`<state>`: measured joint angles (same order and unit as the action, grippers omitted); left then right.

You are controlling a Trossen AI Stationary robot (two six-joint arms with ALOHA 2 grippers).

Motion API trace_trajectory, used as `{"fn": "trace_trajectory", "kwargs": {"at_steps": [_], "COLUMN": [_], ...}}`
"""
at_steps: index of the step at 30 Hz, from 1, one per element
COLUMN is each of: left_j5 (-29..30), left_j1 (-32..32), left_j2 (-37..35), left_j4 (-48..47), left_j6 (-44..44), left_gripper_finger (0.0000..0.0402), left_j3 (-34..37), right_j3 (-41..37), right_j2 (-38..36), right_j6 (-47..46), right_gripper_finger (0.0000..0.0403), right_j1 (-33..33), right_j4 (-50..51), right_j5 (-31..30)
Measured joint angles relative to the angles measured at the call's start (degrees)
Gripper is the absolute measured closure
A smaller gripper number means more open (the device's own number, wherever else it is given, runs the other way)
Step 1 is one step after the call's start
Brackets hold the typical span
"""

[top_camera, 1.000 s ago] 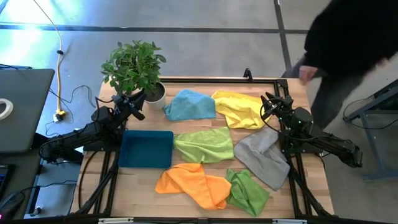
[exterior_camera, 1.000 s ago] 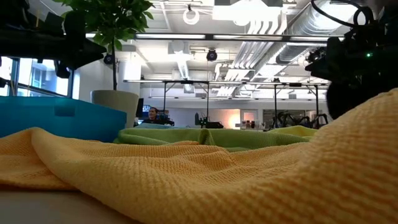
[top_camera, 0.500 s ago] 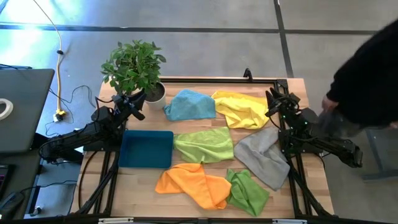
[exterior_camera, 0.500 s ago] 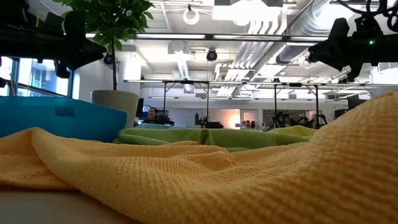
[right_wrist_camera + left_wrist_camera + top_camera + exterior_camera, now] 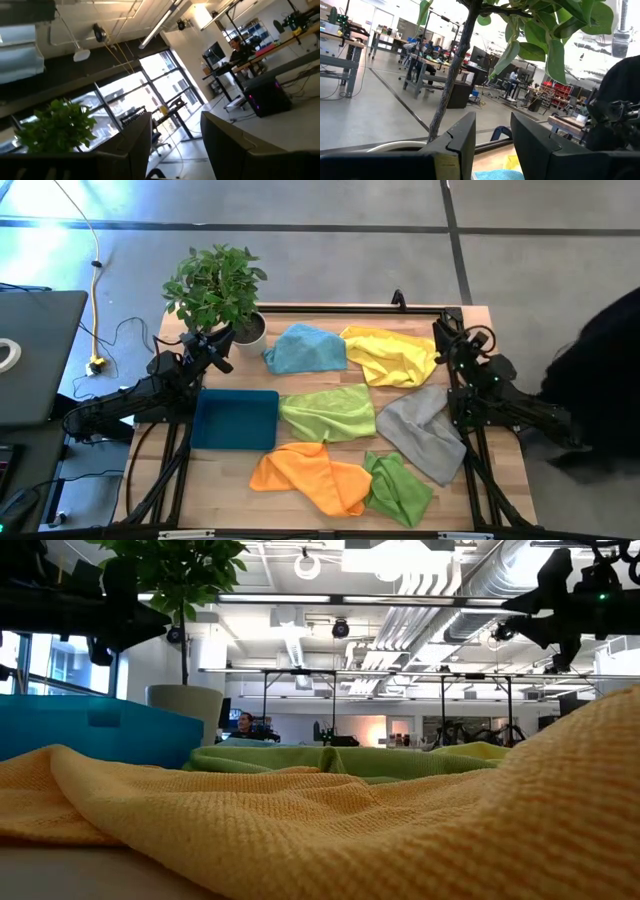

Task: Fold microfiber towels
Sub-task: Move the gray microfiber towel to the top right of the table

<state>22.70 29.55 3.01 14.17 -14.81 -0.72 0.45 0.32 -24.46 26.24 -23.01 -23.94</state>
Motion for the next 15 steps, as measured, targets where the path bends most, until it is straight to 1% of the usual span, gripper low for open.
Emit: {"fn": "trace_trajectory", "kwargs": {"at_steps": [7,11,15], "left_j5": [0.0,0.0,0.0], "left_j1": [0.0,0.0,0.0], "left_j2": [0.0,0.0,0.0], "left_j4": [0.0,0.0,0.0], "left_j6": [0.0,0.0,0.0], "left_gripper_finger": [0.0288,0.0288,0.0288], "left_j3": [0.0,0.0,0.0], "right_j3": [0.2,2.4,5.8], "right_j2": [0.9,3.9,9.0], "right_j6": [-0.1,-0.1,2.0], "right_gripper_finger": [0.0242,0.0242,0.0242], "right_j1": [0.0,0.0,0.0], "right_j4": [-1.7,-1.8,-1.7], "right_j5": [0.5,0.6,0.6]}}
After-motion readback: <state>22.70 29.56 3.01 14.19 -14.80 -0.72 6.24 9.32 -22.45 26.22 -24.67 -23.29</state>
